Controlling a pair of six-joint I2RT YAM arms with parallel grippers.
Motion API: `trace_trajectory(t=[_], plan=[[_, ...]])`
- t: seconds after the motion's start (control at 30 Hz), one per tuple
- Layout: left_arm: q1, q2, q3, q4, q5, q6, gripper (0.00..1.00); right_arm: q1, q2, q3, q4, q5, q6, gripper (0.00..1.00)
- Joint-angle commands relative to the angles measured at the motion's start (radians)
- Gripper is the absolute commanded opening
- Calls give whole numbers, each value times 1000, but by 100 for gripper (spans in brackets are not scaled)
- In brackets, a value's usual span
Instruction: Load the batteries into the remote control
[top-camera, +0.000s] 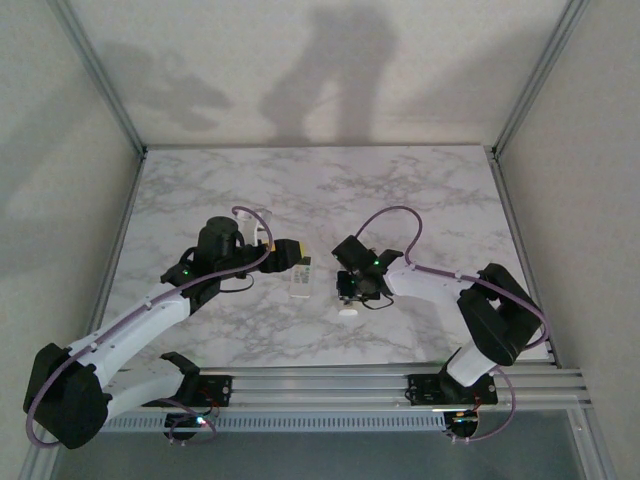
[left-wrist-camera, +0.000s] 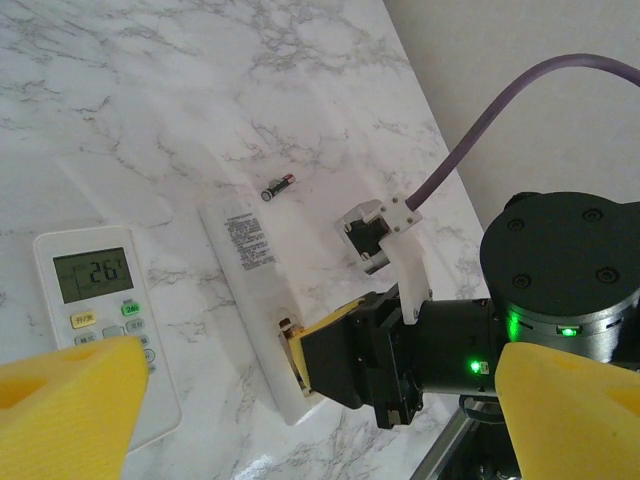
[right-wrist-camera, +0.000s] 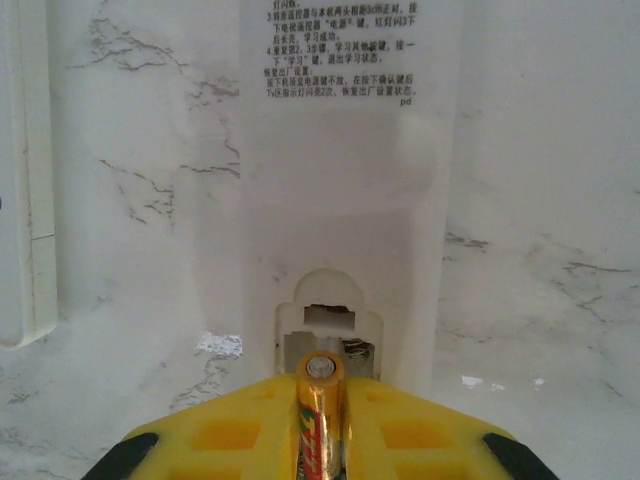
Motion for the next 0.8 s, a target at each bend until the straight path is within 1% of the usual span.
trace_trajectory(t=[0.0,0.2,0.3,0.43,0.63,0.77], plan=[[7,-13,-2,3,12,19,90,17,12,29,-39,18,27,20],[7,-8,-10,17,18,10,90,21,49,39,-21,5,63,21],[7,-16,-10,9,13,12,90,23,65,61,-50,5,77,21],[7,-15,-13,10,12,14,90,24,46,78,-72,9,97,21],[7,-13,-19,21,18,8,91,23,-4,112,-126,42,91,28],[7,-11,-16,18,17,8,91,22,-15,141,-158,91,77,29]])
